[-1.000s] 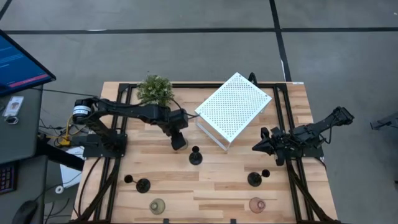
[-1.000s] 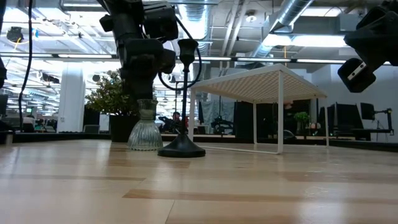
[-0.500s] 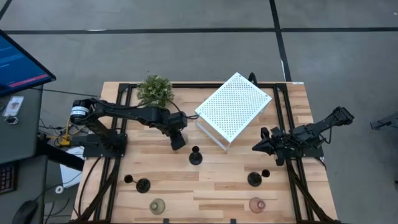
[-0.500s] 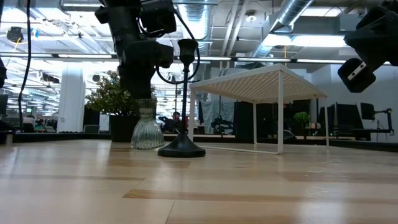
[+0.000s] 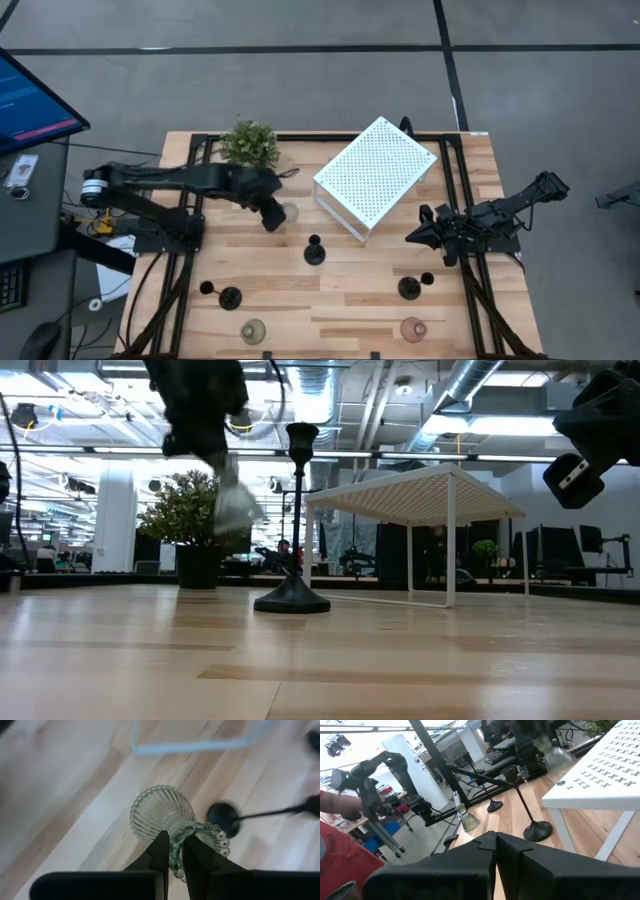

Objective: Pick & Place candle stick holders
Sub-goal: Put the top green glass candle holder on the shelf

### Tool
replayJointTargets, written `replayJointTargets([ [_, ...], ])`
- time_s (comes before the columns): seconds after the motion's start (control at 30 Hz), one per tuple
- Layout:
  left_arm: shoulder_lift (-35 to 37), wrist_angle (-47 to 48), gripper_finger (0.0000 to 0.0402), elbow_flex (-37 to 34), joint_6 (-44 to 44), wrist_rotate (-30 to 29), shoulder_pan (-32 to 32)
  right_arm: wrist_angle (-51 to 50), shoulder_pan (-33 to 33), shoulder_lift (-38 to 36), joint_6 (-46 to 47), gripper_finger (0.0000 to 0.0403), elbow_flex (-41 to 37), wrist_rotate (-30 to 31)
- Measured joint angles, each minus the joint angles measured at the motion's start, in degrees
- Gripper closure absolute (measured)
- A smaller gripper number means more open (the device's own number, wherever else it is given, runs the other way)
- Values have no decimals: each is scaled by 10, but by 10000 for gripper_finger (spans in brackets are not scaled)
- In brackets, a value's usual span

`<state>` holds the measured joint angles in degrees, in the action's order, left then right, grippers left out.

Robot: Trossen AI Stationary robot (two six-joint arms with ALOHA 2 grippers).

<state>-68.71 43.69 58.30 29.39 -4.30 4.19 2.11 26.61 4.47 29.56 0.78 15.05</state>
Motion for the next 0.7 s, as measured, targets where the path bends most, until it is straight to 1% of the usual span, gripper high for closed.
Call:
replayJointTargets([
  [0.17,79,-3,372,0,58,3,0,0,0,0,0,401,0,0],
  [0.27,125,-24,372,0,95,10,0,0,0,0,0,401,0,0],
  [0.43,183,-96,372,1,135,24,0,0,0,0,0,401,0,0],
  [0.5,194,-132,372,1,147,36,0,0,0,0,0,401,0,0],
  [0.6,210,-196,372,1,162,74,1,0,0,0,0,401,0,0],
  [0.7,218,-259,372,1,185,130,0,0,0,0,0,401,0,0],
])
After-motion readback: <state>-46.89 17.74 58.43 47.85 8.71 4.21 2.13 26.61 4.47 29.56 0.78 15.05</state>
